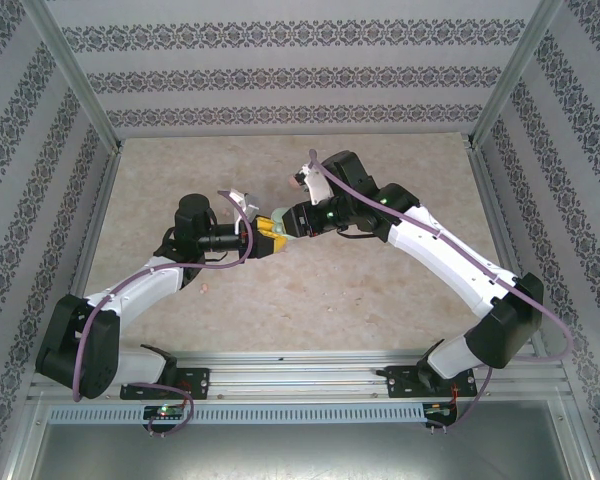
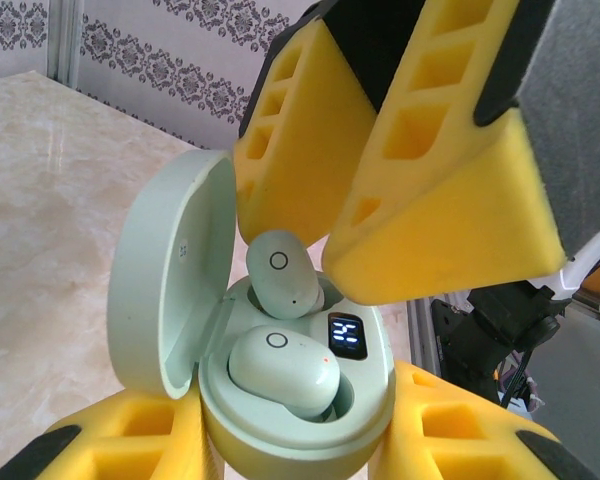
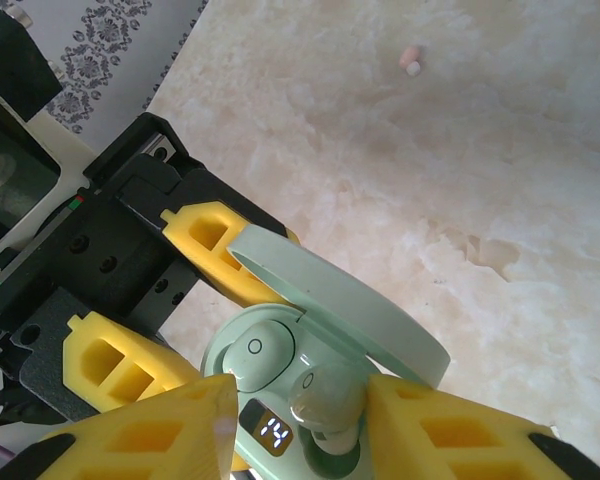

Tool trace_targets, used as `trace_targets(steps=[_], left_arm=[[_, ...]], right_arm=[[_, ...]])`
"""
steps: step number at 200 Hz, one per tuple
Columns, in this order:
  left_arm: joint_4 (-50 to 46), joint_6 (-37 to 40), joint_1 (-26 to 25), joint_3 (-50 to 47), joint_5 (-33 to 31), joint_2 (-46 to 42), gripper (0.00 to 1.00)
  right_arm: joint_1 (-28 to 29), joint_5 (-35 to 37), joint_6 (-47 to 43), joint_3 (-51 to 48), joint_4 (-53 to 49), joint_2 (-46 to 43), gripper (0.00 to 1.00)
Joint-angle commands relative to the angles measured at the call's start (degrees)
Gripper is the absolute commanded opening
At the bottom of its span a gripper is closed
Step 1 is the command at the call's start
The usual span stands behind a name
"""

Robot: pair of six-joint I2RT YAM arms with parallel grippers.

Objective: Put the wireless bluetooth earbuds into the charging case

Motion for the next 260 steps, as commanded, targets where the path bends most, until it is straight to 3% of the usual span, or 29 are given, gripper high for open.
trace_targets(steps=[1, 118, 260], left_arm=[[1.79, 0.38, -0.62, -0.22, 1.84, -2.03, 0.11], [1.79, 0.35, -0.63, -0.52, 1.76, -2.49, 0.12], [-0.19, 1.92, -0.66, -0.27, 1.79, -2.58, 0.12]], right_arm=[[-0.55, 1.39, 0.93, 1.54, 0.37, -1.46, 0.39], [0.56, 1.29, 1.59, 3.25, -0.45, 0.51, 0.45], [2.14, 6.91, 1.28, 9.06, -5.05, 2.27, 0.49]])
